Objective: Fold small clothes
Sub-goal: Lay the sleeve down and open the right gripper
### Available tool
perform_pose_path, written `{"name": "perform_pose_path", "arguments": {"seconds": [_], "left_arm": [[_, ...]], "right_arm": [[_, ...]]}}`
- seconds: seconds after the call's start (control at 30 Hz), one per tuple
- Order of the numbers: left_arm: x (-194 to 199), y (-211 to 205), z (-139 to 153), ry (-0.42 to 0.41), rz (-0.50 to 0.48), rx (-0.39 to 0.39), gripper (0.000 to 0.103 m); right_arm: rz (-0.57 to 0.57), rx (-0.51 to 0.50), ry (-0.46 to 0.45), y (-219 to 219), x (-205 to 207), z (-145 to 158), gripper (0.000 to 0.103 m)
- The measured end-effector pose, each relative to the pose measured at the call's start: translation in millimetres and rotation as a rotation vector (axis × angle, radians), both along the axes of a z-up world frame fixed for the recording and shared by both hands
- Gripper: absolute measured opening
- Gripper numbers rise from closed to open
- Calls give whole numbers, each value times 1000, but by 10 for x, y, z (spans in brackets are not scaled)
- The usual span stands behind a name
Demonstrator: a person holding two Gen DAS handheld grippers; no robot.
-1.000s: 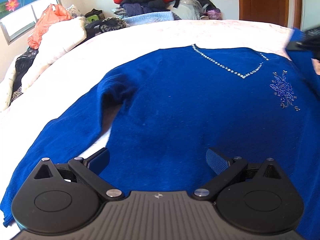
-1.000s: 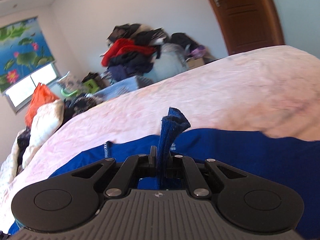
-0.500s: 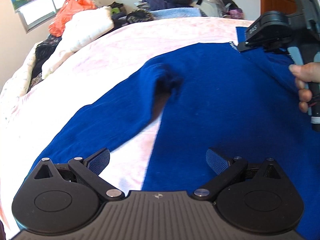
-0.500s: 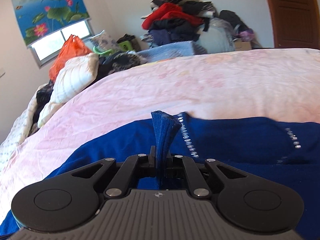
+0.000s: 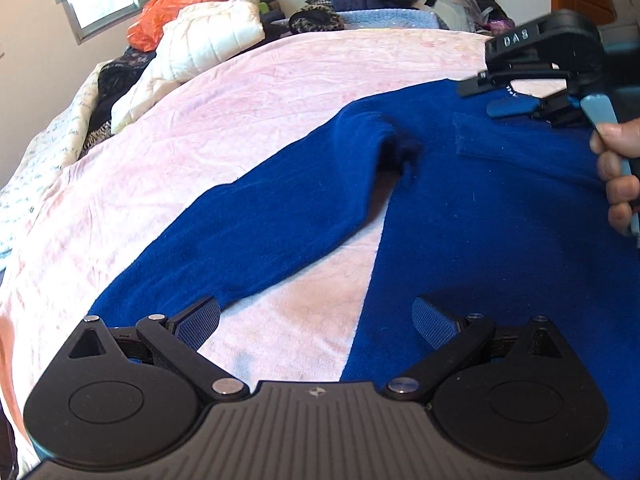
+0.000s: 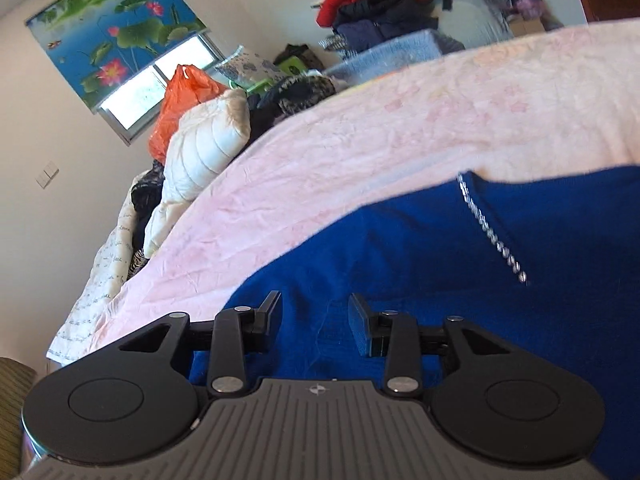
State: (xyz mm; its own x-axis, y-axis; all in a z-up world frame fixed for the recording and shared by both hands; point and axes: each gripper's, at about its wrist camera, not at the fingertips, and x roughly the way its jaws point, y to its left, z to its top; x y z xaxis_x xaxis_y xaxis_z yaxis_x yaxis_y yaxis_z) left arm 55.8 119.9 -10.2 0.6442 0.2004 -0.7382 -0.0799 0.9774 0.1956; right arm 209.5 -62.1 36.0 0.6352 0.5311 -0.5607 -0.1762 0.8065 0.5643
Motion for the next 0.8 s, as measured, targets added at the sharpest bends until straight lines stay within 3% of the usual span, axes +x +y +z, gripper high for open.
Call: {"name": "perform_pose_path", "arguments": {"seconds": [0.07,0.2,0.27,0.37,0.47,0.6,0.7,0.8], "left_arm": [[-20,5,-1,3,4,-2,103],[-126,32,69,-19,18,17,103],[-158,89,93,-21,41,25,103],[-253,297,125,-31,101,12,103],[-356,616,113,-11,187,-23,103],[-563,1060,108,-14,318,-31,103],[-696,1375,100,-41,418,19,103],[-717,1677,12,-7,493,30,103]], "right_arm": [[22,-49,48,75,14,-113,45],[21,-16,-3,128,-147,-21,43],[71,-106,-45,289,-234,89,47],[192,-255,-179,650,-490,279,46],[363,-389,-341,1115,-837,421,53],[586,-592,-571,1706,-1388,449,55],[685,-657,-623,1996,-1655,388,58],[761,-691,-646,2192,-1865,303,58]]}}
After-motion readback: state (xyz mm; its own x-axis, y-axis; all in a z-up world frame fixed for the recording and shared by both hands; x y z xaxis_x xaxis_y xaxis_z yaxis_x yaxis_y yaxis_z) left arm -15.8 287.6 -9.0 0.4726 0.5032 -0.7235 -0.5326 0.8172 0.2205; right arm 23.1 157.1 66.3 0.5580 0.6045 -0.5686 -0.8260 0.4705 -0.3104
